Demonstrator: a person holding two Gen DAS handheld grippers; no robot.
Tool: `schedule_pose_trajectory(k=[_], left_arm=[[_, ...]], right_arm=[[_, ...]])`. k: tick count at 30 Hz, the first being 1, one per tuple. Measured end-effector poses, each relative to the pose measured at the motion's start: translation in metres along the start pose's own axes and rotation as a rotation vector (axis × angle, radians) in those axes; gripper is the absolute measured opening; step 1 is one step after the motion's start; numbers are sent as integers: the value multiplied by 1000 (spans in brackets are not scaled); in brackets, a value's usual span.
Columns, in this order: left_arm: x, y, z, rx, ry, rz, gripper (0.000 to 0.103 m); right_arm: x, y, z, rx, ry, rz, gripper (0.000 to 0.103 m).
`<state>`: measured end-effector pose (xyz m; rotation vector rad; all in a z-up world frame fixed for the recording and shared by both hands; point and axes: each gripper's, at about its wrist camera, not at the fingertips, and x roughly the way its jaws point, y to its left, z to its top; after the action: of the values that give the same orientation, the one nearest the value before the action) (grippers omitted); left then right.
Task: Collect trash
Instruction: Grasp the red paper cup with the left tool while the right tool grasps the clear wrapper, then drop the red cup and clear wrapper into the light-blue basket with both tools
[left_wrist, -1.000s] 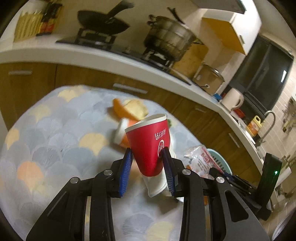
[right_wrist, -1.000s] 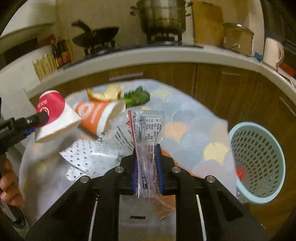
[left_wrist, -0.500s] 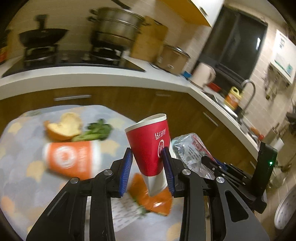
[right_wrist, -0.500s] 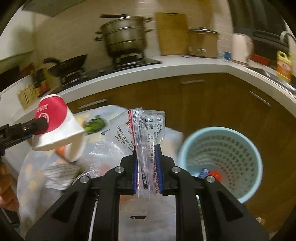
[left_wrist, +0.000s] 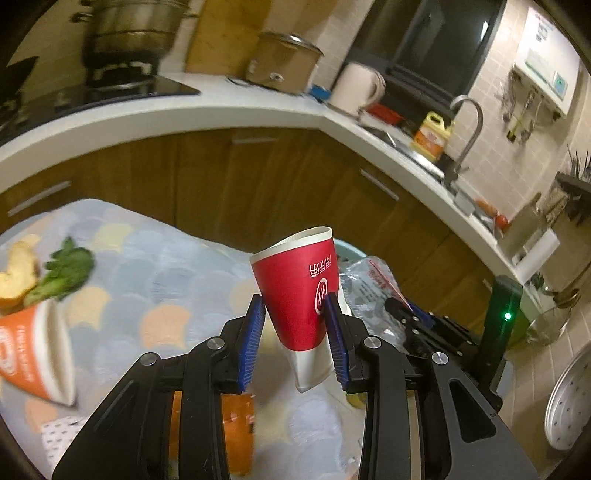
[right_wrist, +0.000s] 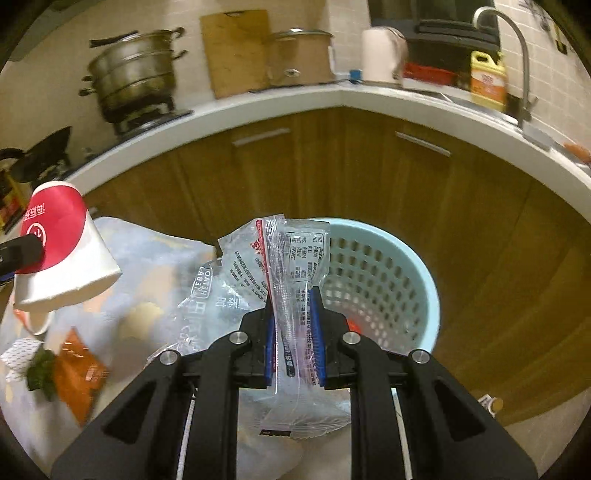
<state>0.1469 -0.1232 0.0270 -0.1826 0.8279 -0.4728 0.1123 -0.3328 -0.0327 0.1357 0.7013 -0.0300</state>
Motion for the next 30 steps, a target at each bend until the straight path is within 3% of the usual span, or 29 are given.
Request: schedule_pose_trajectory(k=[13,21,25,30], left_arm=[[97,-24,-12,4,191,10,32],[119,-31,-13,-23,203,6,31],[129,-28,-15,-55,224,-8,33],[120,-25,-20,-52,215,-8,34]], right_arm=[[61,-46,-24,149,181,-71,18],[74,-58,-30,210,219,-77,33],[70,-60,-30,209,207,-88,55],[65,-62,-30,217,201,-69,55]])
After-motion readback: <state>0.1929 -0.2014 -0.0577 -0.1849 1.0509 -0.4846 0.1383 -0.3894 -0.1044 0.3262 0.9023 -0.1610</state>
